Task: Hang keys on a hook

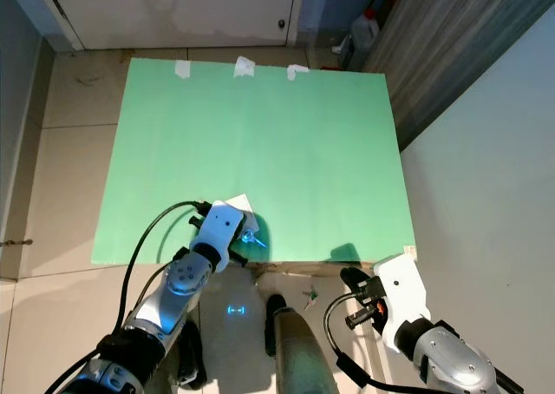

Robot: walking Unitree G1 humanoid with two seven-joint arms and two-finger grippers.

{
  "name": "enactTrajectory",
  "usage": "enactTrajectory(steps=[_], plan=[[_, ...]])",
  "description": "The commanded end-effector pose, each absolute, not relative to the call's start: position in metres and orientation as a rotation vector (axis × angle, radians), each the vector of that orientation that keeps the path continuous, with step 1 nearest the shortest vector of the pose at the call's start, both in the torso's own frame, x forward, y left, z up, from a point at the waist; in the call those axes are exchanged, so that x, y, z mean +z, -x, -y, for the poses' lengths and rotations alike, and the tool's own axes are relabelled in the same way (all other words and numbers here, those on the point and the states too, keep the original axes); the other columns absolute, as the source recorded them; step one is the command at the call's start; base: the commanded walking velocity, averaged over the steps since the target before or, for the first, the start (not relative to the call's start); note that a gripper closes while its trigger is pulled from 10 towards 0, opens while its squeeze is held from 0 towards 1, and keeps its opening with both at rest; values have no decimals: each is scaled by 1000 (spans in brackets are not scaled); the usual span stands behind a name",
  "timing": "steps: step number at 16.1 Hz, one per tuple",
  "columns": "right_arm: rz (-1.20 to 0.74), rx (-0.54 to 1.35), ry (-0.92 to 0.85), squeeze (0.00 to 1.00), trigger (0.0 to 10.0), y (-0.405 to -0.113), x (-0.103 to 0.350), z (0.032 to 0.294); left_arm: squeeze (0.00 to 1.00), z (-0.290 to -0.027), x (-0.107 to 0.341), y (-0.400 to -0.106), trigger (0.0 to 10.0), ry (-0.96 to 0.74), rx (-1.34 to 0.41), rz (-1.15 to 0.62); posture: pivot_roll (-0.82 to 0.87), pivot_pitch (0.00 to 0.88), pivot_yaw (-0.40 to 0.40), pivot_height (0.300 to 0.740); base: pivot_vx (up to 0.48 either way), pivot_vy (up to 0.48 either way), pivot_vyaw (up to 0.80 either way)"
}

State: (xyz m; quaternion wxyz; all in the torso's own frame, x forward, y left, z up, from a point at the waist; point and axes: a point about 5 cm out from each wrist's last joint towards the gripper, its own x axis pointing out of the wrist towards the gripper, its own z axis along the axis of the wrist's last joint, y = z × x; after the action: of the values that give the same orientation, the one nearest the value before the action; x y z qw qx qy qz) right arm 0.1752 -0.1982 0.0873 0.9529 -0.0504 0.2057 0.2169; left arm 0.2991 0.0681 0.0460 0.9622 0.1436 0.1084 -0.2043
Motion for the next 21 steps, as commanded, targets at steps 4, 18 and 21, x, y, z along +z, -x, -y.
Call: enactTrajectory(steps=[4, 18, 21], plan=[[-468, 433, 99, 0, 10000, -167, 81, 201, 1000, -61, 41, -296, 10000, -304, -437, -253, -406, 337, -94, 740, 0, 0, 0], [-479, 447, 107, 0, 10000, -163, 80, 204, 0, -37, 24, -271, 10000, -311, -451, -304, -410, 316, -100, 740, 0, 0, 0], [-480, 451, 107, 0, 10000, -162, 80, 203, 0, -38, 23, -267, 10000, -308, -416, -307, -408, 319, -101, 740, 0, 0, 0]])
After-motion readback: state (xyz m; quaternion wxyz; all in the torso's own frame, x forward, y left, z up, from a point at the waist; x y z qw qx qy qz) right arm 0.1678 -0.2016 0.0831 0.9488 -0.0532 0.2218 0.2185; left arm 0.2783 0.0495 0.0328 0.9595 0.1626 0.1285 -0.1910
